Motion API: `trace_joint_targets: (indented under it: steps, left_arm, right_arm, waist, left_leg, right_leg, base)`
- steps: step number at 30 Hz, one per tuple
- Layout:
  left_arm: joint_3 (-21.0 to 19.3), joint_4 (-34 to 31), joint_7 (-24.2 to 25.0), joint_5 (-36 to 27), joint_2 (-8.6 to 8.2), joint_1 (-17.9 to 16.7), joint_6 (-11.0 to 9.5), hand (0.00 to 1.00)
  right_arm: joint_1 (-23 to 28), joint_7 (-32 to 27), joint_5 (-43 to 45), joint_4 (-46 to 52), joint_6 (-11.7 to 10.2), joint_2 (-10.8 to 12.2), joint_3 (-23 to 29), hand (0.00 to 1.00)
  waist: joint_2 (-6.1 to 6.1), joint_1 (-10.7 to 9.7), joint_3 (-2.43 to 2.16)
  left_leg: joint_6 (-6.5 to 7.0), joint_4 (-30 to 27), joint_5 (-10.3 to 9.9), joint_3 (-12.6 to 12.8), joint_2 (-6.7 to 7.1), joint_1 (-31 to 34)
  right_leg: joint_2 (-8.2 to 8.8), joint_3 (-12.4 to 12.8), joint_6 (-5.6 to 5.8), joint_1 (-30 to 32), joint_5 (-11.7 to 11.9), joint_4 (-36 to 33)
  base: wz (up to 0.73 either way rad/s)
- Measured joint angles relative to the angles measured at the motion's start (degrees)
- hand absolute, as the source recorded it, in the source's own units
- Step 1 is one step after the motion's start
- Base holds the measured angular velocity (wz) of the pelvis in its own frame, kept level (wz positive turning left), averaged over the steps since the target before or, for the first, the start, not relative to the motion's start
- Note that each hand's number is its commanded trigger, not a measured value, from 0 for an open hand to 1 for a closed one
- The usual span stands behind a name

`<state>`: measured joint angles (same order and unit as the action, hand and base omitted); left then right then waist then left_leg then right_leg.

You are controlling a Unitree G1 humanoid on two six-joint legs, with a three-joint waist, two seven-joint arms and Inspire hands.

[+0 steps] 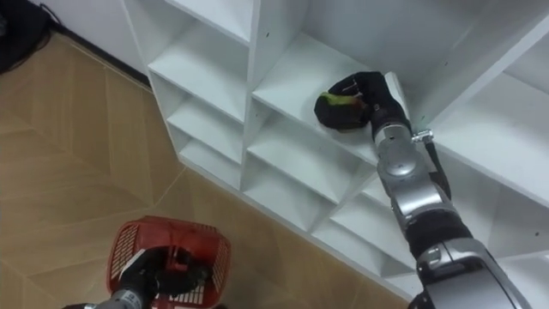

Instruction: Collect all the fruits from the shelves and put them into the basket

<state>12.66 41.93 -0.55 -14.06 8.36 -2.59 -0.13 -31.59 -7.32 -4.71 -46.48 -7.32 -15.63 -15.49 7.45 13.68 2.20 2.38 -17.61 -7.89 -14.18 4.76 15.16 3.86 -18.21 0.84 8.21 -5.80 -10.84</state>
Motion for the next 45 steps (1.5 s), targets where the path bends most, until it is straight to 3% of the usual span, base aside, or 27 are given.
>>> trace_joint_targets:
  steps: [8, 12, 16, 22, 27, 33, 45]
  left_arm:
    - [0.95, 0.01, -1.18, -2.11, -1.22, 1.27, -0.03, 1.0]
    - [1.11, 0.08, -2.34, -4.55, -2.15, 2.48, -0.06, 1.0]
    - [1.08, 2.15, -3.74, -6.62, -3.46, 4.98, -0.42, 1.0]
    - [1.16, 3.28, -3.8, -7.93, -4.4, 6.08, -1.9, 1.0]
    - [2.22, 3.28, -3.77, -9.03, -5.24, 6.25, -1.99, 1.0]
    - [2.47, 3.03, -3.82, -13.26, -5.25, 6.25, -2.08, 1.0]
    - [3.6, 3.02, -2.24, -15.71, -5.02, 6.25, -2.5, 1.0]
  right_arm:
    - [8.91, 1.09, 0.14, 11.24, -0.64, 4.01, -0.18, 1.0]
    - [14.56, 3.62, -0.52, 15.57, -1.4, 5.71, -1.21, 1.0]
    - [20.92, 6.18, 0.7, 15.24, 1.11, 6.42, -2.29, 1.0]
    - [25.74, 9.5, -0.76, 15.16, 1.38, 6.87, -2.4, 1.0]
    - [26.94, 10.08, -0.85, 15.1, 1.44, 7.4, -2.4, 1.0]
    - [28.06, 10.06, -4.07, 11.22, 2.1, 8.28, -2.24, 1.0]
    - [29.47, 11.24, -10.96, 11.02, 2.51, 8.67, -2.3, 1.0]
  waist:
    - [-2.27, -3.45, -0.63]
    - [-3.17, -4.83, -1.07]
    - [-4.58, -7.06, -1.07]
    - [-5.95, -10.28, -0.93]
    - [-7.04, -11.65, -0.93]
    - [-7.12, -12.01, -0.93]
    - [-7.02, -12.02, -0.9]
  left_leg:
    - [0.49, 0.37, -0.15, 3.75, -0.55, -0.86]
    - [0.79, 1.33, -0.38, 6.16, -1.17, -2.12]
    - [0.84, 1.98, -0.34, 7.68, -1.44, -2.85]
    - [0.84, 2.48, -0.36, 9.51, -2.04, -2.83]
    - [0.79, 2.87, -0.37, 10.35, -2.33, -2.92]
    - [0.82, 3.05, -0.39, 10.95, -2.37, -3.06]
    - [0.92, 3.12, -0.47, 12.68, -2.6, -3.48]
  right_leg:
    - [0.16, 1.78, -0.01, -0.11, 0.01, 0.0]
    - [-0.06, 3.92, -0.17, -0.19, 0.2, -0.12]
    - [-0.03, 5.39, -0.16, 0.27, 0.21, -0.94]
    - [-0.42, 6.97, -0.33, 1.36, 0.32, -1.26]
    - [-0.61, 7.66, -0.4, 1.95, 0.36, -1.52]
    - [-0.6, 8.25, -0.4, 2.33, 0.36, -1.78]
    - [-0.81, 9.9, -0.4, 2.72, 0.36, -1.93]
  base:
    - [-0.13]
    - [-0.3]
    - [-0.2]
    - [-0.18]
    - [-0.09]
    - [-0.05]
    - [-0.06]
